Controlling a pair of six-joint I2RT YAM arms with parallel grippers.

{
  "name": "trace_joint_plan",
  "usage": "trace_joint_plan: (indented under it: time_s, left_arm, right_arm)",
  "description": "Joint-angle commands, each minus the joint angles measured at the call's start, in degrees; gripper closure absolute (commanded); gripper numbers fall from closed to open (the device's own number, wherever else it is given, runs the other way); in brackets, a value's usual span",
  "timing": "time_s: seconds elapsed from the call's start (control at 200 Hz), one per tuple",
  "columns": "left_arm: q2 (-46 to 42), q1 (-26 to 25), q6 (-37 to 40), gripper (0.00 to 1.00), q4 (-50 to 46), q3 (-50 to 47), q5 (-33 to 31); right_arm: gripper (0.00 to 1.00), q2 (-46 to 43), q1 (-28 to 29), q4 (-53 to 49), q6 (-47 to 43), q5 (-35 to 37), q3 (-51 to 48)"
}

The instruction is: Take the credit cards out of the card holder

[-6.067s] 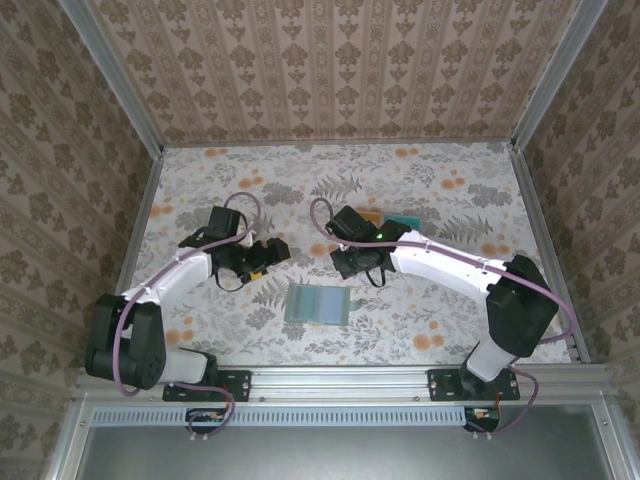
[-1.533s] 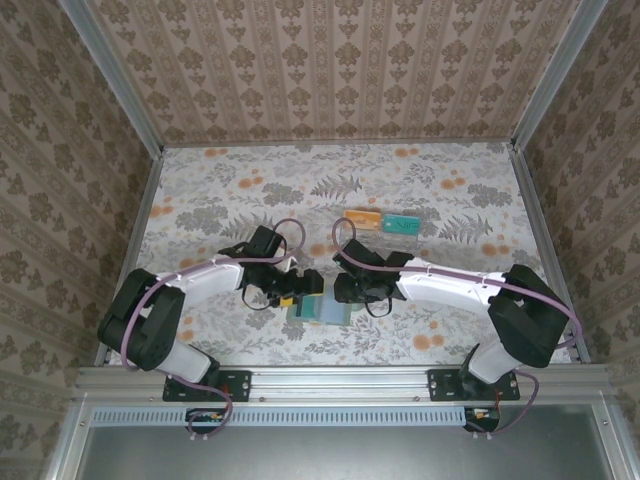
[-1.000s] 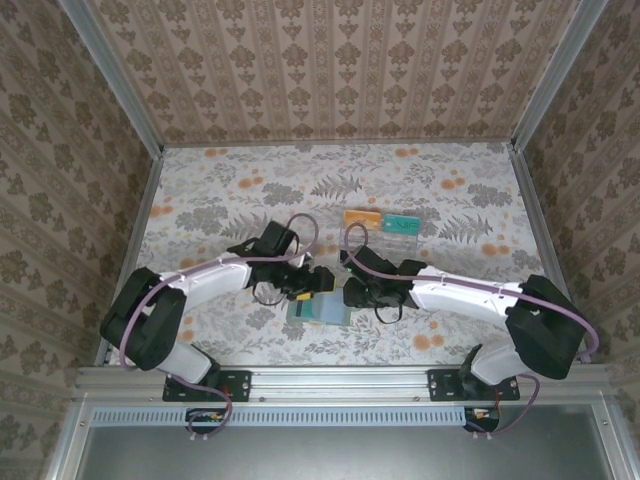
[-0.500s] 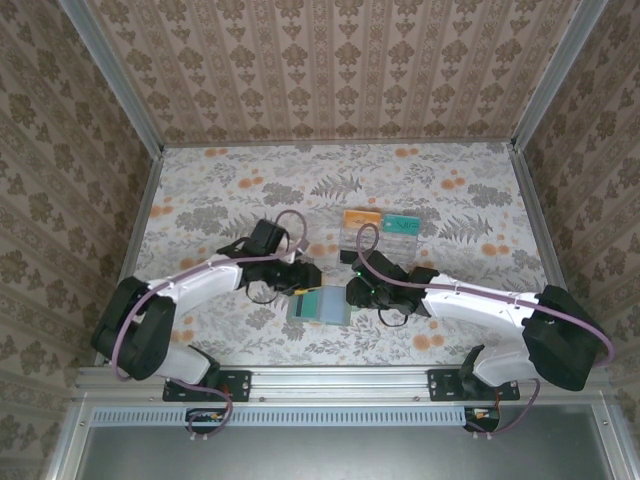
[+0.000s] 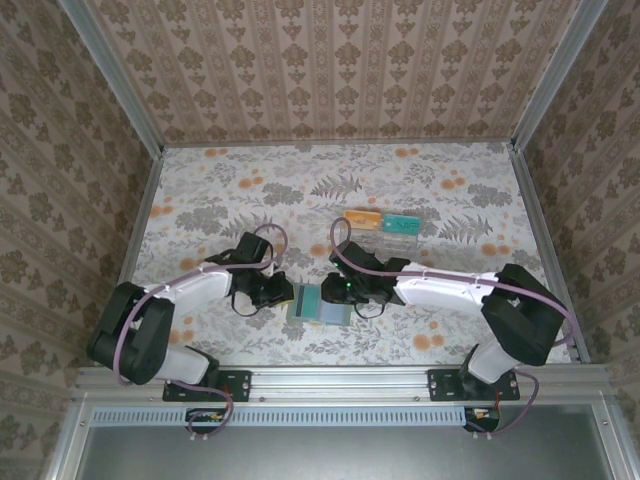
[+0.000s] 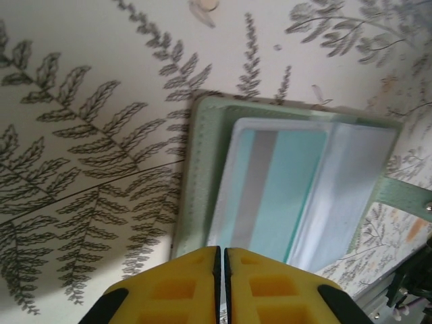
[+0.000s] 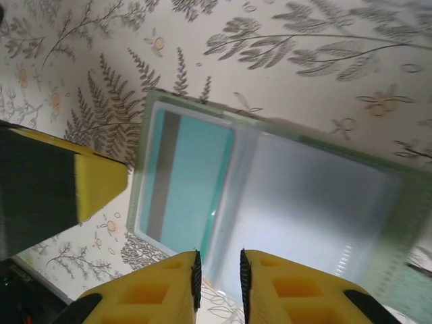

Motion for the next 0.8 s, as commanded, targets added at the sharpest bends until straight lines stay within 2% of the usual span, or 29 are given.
trace_joint_plan:
  time_s: [0.0,0.385,0.67,0.795]
  left_arm:
    - [1.36,0.05,-0.47,0.88,-0.25,-1.2,-1.11]
    - [2.4,-3.1,-3.5,0.89,2.3,-3.62,0.04]
    - [-3.42,-4.1,-3.85,0.89,-1.85,-2.75,-2.99]
    - [-4.96,-4.06,-3.43,0.89,-2.65,-0.71,-2.38]
  right_arm:
    - [0.75,2.91,0.58,1.81,0.66,-4.29,2.44]
    - [0.73,7.54,0.56,1.96,1.4,-7.45,4.21]
    - [0.77,8.3,0.26,1.43,2.88,-7.41,2.87]
    - [0.79,7.86,-0.06,1.51,3.9,-6.93,1.8]
